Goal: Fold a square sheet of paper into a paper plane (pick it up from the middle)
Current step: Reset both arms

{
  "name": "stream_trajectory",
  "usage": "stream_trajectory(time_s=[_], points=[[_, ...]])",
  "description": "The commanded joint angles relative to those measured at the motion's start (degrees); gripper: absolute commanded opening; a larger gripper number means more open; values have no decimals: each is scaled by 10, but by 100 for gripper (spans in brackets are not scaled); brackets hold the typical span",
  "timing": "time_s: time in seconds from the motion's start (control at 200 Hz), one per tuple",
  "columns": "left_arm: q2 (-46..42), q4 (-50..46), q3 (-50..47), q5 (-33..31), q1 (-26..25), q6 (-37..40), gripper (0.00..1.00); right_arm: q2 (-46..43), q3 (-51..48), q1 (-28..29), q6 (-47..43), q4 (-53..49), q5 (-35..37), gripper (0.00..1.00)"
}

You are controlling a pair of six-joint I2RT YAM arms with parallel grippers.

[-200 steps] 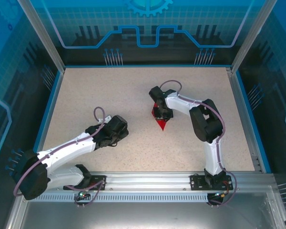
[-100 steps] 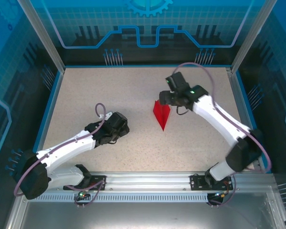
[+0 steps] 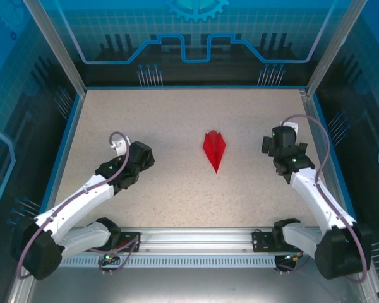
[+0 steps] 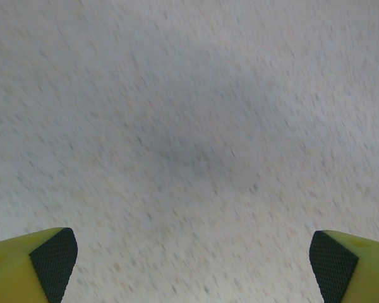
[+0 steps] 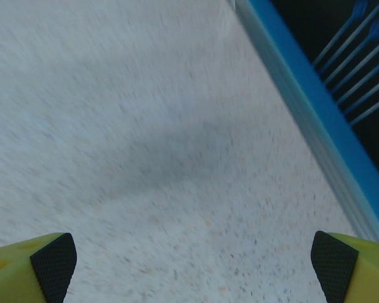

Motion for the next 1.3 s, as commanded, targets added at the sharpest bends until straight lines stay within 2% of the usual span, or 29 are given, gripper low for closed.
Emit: stream_trajectory(time_s=[0.0,0.065,0.155,0.225,0.385,0.49,0.62,0.745,0.8,0.93,1.065,1.125,1.165,1.205,1.295], points=[[-23,105,-37,-49,51,145,98,15,-49,-27,-35,132,-62,99],[-27,142,-50,-49,87,181,99,25,-84,-34,-53,212,-104,99],[-29,214,-84,-30,137,220,99,40,-88,-34,-59,239,-108,99],[-25,255,-104,-27,166,238,99,65,-104,-37,-72,297,-116,99],[24,374,-132,4,177,318,99,120,-86,-37,-90,342,-165,100],[83,470,-148,24,182,353,99,152,-98,-32,-131,441,-191,99],[152,590,-161,58,198,357,99,188,-90,-32,-163,455,-265,98],[192,668,-166,98,215,392,98,214,-175,-26,-177,624,-282,99],[193,673,-173,154,245,374,98,225,-208,-19,-186,692,-278,100],[203,752,-216,236,272,374,99,230,-180,-15,-175,642,-248,99],[281,852,-228,264,274,391,99,231,-176,-25,-164,636,-252,99],[271,749,-187,269,272,388,98,231,-176,-26,-164,636,-251,99],[282,794,-197,270,272,393,98,231,-176,-25,-164,636,-250,99],[275,765,-192,271,272,390,98,231,-176,-26,-164,636,-250,99],[278,776,-194,263,268,395,99,230,-178,-23,-164,639,-237,99]])
